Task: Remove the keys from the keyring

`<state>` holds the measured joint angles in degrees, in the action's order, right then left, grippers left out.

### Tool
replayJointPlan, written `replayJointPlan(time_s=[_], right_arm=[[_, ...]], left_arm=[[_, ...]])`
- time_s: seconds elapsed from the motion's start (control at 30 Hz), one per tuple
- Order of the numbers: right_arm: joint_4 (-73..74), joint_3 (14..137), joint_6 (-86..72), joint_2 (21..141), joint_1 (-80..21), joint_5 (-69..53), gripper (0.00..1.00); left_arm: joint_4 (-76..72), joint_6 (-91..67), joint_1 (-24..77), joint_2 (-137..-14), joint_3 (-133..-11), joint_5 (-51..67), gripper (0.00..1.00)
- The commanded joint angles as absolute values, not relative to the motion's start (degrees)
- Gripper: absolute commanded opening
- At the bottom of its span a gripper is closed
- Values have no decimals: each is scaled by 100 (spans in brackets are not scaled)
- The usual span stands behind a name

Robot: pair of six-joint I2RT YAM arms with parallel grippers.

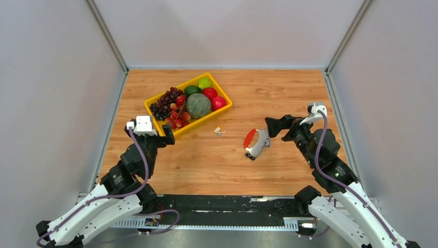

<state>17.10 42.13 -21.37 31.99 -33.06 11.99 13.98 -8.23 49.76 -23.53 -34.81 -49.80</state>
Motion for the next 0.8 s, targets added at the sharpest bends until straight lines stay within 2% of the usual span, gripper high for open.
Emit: replayJointPlan(time_s=[0.0, 0.27, 0.37, 0.53, 0.67, 0.77], right_arm=[[1547, 4301, -2257, 3212, -3296, 1367, 100], [1864, 4293, -2622, 3664, -3296, 1945, 100], [2152, 4305, -2816, 4029, -3298, 2115, 100], [2313, 4190, -3093, 4389, -3299, 2140, 99], [2381, 3972, -3535, 4430, -3303, 2224, 88], [2446, 3843, -3649, 4447, -3297, 2202, 86]], left_arm=[[1415, -877, 4939, -2673, -3833, -4932, 100], [1675, -356, 4922, -2709, -3712, -3953, 100], [1879, -326, 4927, -2868, -3763, -3239, 100], [2428, -615, 4929, -3838, -4291, -2247, 100], [2884, -1029, 4928, -4854, -4973, -1794, 100], [2910, -1528, 4929, -5437, -5395, -1411, 100]])
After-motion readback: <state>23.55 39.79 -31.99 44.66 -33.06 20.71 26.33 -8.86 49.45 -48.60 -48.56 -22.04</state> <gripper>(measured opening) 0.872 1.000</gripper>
